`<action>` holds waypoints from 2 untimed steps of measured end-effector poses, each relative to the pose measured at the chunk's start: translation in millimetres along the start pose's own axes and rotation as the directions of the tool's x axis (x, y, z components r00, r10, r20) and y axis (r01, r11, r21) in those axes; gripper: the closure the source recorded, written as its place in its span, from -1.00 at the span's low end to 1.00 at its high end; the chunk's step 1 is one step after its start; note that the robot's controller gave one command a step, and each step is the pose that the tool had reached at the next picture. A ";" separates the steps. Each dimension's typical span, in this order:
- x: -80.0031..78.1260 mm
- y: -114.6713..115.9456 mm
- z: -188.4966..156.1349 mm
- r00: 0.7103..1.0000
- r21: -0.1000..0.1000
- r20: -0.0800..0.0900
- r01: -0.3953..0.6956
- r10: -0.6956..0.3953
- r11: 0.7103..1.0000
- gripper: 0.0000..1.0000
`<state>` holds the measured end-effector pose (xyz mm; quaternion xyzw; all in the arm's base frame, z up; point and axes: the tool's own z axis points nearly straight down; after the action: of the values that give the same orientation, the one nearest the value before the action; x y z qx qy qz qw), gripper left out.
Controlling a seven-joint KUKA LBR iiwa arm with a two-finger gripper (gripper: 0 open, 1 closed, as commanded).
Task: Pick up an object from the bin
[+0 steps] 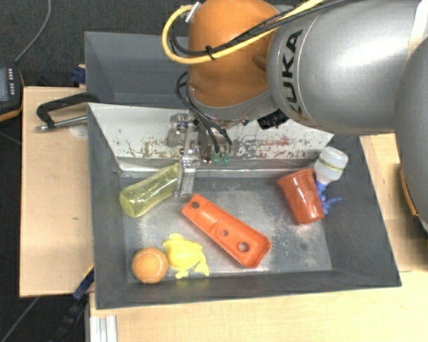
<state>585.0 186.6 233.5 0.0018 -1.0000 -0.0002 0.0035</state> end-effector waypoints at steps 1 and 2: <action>-1.7 -1.2 -5.2 1.000 -0.002 0.009 -0.003 0.003 1.000 -1.00; -6.4 4.6 39.0 0.990 -0.001 0.009 0.142 -0.142 0.990 -1.00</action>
Offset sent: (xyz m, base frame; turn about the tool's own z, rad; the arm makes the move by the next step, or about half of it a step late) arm 0.0156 0.0167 -0.1635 -0.5245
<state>591.1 191.3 194.4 0.0730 -0.9973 -0.0011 -0.0010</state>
